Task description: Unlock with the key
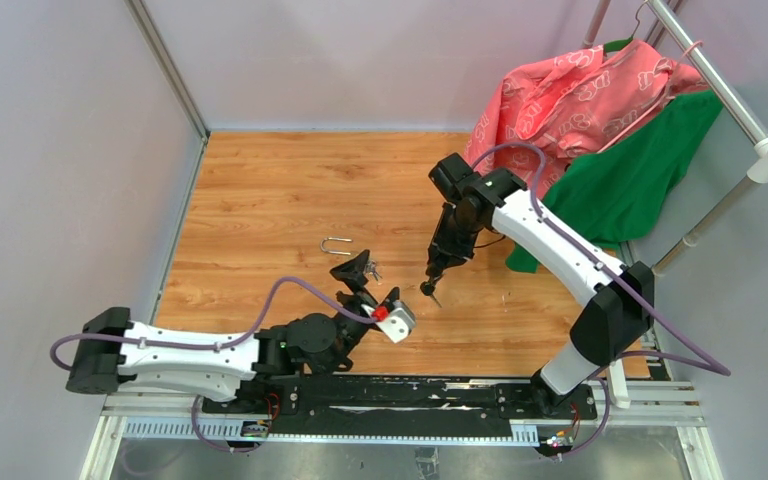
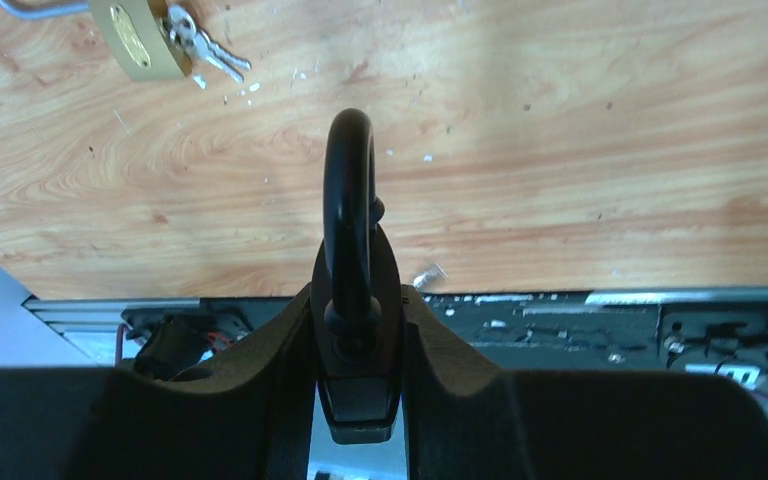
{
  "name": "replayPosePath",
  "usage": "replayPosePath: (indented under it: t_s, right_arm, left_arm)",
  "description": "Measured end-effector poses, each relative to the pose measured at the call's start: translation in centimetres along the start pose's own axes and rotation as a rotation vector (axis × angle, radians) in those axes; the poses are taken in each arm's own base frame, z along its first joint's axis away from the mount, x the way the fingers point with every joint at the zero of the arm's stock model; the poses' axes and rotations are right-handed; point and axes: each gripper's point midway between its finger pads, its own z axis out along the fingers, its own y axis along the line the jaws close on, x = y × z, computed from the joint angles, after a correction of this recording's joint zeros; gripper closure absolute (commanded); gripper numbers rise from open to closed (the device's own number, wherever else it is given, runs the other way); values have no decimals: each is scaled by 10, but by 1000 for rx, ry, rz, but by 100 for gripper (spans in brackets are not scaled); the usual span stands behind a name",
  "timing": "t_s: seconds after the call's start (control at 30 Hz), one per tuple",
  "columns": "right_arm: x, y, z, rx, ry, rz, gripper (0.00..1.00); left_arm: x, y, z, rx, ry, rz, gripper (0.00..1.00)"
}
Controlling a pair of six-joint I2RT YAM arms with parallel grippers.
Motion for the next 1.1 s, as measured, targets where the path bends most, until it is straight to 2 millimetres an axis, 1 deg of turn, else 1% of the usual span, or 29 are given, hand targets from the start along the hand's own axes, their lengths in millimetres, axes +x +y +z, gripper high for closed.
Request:
replayPosePath:
  t_s: [0.17,0.3,0.37,0.47,0.53,0.6,0.67,0.77,0.9,1.0,1.1]
  right_arm:
    - [-17,-1,1,-44,-90,-69,100]
    - [-26,2,-4,-106,-154,-135,100]
    - [-32,2,-5,-137,-187,-172,100]
    - [-37,2,-6,-178,-223,-217,100]
    - [-38,3,-6,-220,-246,-252,100]
    - [-37,5,-7,-265,-266,-287,100]
    - [-34,7,-9,-317,-284,-324,100]
    - [-29,14,-15,-402,-310,-386,100]
    - [-23,30,-29,-549,-353,-475,100]
    - [-16,44,-44,-682,-382,-533,100]
    - [-7,59,-61,-819,-400,-584,100]
  left_arm:
    - [1,9,-15,22,-8,-225,0]
    - [9,6,-21,50,17,-368,0]
    - [20,7,-20,54,57,-433,0]
    - [35,19,-14,31,110,-551,0]
    - [40,29,-10,17,121,-643,0]
    - [41,36,-8,14,117,-731,0]
    - [39,38,-6,26,110,-807,0]
    - [36,34,-1,77,106,-918,1]
    - [32,30,7,161,94,-1073,6]
    - [18,26,11,250,50,-1171,7]
    - [-7,20,9,362,-17,-1233,6]
